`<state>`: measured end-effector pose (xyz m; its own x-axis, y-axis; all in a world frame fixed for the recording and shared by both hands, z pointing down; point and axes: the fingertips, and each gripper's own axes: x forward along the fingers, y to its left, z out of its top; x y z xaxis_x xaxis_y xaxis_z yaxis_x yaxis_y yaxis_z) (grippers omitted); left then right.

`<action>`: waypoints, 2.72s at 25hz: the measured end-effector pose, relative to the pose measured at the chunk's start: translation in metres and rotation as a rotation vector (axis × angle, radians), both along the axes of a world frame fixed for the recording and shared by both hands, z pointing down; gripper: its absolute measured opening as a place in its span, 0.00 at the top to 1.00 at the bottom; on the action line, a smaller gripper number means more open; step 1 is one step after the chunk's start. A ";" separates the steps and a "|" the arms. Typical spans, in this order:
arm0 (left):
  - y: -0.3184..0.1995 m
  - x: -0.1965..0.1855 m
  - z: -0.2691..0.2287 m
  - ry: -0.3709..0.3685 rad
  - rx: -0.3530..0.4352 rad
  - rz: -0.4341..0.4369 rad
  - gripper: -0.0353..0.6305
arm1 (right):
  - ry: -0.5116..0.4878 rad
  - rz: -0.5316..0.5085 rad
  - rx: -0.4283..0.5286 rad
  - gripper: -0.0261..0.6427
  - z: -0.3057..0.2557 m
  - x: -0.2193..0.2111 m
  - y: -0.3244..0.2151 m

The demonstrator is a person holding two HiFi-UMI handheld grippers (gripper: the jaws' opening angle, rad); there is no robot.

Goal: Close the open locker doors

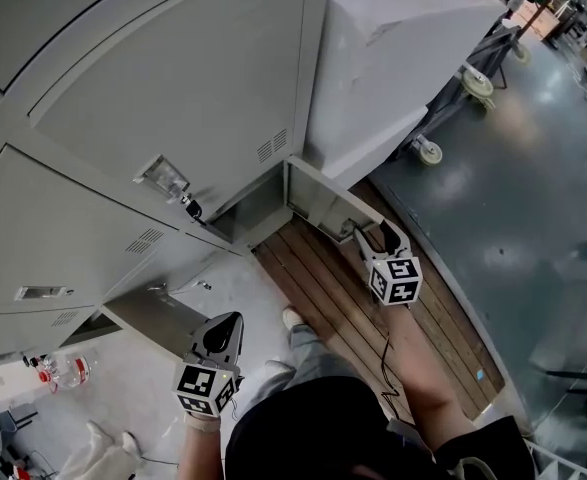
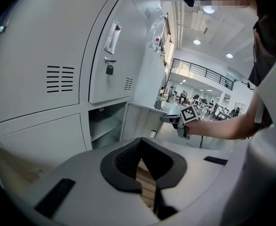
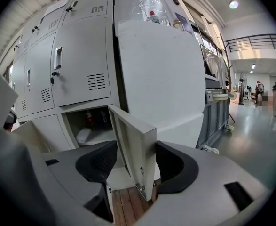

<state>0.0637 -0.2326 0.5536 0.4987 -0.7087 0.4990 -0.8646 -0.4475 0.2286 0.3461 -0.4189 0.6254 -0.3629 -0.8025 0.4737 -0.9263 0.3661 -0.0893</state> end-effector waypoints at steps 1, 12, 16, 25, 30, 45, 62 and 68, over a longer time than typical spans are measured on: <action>0.002 -0.001 -0.001 -0.001 0.002 -0.003 0.92 | 0.001 -0.004 0.000 0.56 0.000 -0.002 0.003; 0.039 -0.019 -0.008 -0.021 0.017 -0.026 0.92 | -0.017 -0.053 0.003 0.57 0.001 -0.037 0.043; 0.056 -0.030 -0.010 -0.022 0.013 -0.058 0.92 | -0.025 -0.087 -0.001 0.57 0.001 -0.056 0.058; 0.087 -0.051 -0.011 -0.031 0.012 -0.114 0.92 | -0.056 -0.208 -0.006 0.57 0.001 -0.118 0.088; 0.099 -0.065 -0.012 -0.037 0.012 -0.163 0.92 | -0.070 -0.292 -0.011 0.57 0.002 -0.159 0.096; 0.122 -0.111 -0.014 -0.053 -0.004 -0.384 0.92 | -0.131 -0.540 -0.019 0.57 -0.001 -0.276 0.078; 0.145 -0.128 -0.010 -0.086 -0.033 -0.625 0.92 | -0.132 -0.733 -0.005 0.56 0.006 -0.360 0.031; 0.153 -0.130 -0.007 -0.076 -0.041 -0.689 0.92 | -0.122 -0.748 0.003 0.56 0.007 -0.373 0.018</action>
